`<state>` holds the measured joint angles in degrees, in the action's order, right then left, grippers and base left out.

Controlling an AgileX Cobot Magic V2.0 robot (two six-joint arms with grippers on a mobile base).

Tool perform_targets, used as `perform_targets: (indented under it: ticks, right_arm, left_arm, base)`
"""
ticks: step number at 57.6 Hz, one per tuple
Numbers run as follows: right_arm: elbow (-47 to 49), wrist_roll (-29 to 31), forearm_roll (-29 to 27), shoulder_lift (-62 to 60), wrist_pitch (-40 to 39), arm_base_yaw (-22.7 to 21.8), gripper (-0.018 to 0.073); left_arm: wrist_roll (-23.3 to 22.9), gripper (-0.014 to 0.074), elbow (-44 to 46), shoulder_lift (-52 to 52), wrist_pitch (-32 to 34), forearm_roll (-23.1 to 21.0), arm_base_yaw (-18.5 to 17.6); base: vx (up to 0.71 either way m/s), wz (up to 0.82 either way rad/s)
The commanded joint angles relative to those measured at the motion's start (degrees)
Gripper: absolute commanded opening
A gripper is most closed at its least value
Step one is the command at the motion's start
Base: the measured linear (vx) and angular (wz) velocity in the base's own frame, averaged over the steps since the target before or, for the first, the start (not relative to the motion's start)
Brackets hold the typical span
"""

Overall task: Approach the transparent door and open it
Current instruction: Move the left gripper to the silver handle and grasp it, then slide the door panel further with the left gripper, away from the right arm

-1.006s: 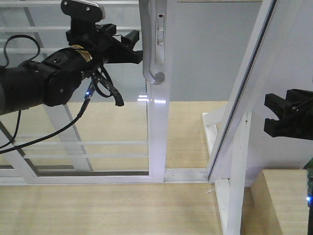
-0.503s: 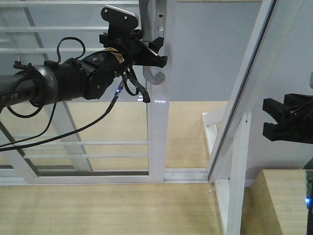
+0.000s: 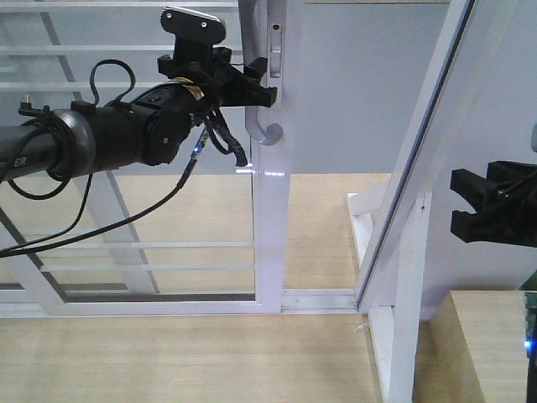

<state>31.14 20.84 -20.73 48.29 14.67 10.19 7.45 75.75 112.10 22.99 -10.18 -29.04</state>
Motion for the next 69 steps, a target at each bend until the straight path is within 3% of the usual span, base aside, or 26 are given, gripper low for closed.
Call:
perform_targets:
  ticks: [1,14,21,28,45,60,69]
  right_arm:
    - [1.6,0.5,-0.2,-0.7,-3.8,-0.3,0.0333]
    - [1.6,0.5,-0.1,-0.7,-3.8,-0.3,0.0333]
    - [1.6,0.6,0.0,-0.7,-3.8,-0.3,0.0333]
    - [1.6,0.6,0.1,-0.7,-3.8,-0.3,0.0333]
    - [1.6,0.6,0.0,-0.7,-3.8,-0.3,0.0333]
    - [1.6,0.6,0.0,-0.7,-3.8,-0.3,0.0333]
    - [1.6,0.6,0.0,-0.7,-3.8,-0.3,0.0333]
  left_arm:
    - [1.7,0.0503,2.0,-3.5,6.6,-2.9,0.0]
    - [0.8,0.0503,2.0,-2.8,8.2,-2.0,-0.2]
    - [-2.3,0.0503,3.8,-1.2,8.2,1.7,-0.2]
    - [-5.1,0.0503,6.8,0.5,7.5,2.2,-0.2]
    - [-4.9,0.0496,8.3,1.3,7.8,2.6,0.0]
    - [-4.9,0.0395,8.2,2.7,8.2,1.9,0.8]
    - [-4.9,0.0377,8.2,2.7,8.2,1.6,2.4]
  base:
    - [0.00,0.00]
    - [0.00,0.00]
    - [0.00,0.00]
    - [0.00,0.00]
    - [0.00,0.00]
    - [0.00,0.00]
    - [0.00,0.00]
